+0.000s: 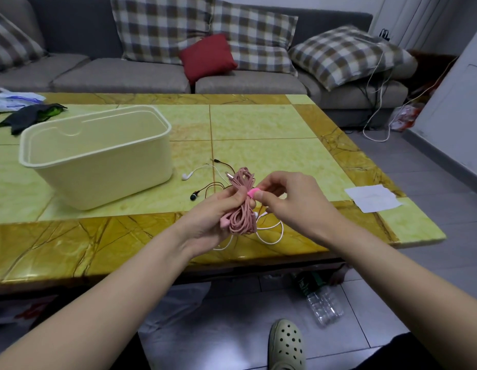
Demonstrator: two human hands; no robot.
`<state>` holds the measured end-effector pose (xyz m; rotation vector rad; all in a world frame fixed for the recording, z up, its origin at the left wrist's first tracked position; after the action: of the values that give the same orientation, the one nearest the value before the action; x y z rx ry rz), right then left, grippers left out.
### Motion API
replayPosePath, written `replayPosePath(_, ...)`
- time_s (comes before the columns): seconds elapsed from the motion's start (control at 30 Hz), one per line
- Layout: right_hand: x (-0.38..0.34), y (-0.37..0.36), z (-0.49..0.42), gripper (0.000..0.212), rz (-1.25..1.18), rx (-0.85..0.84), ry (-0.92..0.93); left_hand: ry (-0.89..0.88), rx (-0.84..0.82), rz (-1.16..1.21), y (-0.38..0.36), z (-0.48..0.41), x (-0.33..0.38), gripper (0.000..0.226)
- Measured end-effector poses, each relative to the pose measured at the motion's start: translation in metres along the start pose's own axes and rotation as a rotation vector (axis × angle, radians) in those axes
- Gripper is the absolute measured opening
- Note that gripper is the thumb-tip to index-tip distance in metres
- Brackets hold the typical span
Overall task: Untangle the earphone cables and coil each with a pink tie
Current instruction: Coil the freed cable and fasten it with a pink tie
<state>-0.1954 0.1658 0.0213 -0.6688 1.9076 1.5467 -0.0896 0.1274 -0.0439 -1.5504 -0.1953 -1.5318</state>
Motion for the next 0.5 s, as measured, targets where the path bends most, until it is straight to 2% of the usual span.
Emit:
replayPosePath(0.1,-0.009,-0.001,0.008,0.012,0.133,0.125,0.124,-0.073,0.087,-0.071,0.001,-0.004,-0.002,0.031)
replayPosePath(0.23,0.006,-0.003,0.01,0.004,0.004,0.188,0.069,-0.127,0.199,-0.263,-0.003,-0.001,0.001,0.021)
replayPosePath(0.33,0.014,-0.005,0.007,0.007,-0.098,0.173,0.004,-0.136,0.237,-0.281,-0.004,-0.001,0.004,0.023)
replayPosePath(0.5,0.018,-0.007,0.003,0.003,-0.118,0.096,0.006,-0.099,0.252,-0.303,0.0,0.001,0.003,0.021)
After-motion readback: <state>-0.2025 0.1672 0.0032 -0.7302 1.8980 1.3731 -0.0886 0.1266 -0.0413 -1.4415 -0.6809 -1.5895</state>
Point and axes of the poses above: each hand's wrist, its own z-axis away from the middle knuckle, its own y-axis out of the back of the hand, x = y × z, the point moved 7 cm from there along -z, towards the middle knuckle, and after that the axes turned 1 degree about -x, right-handed, at the moved point
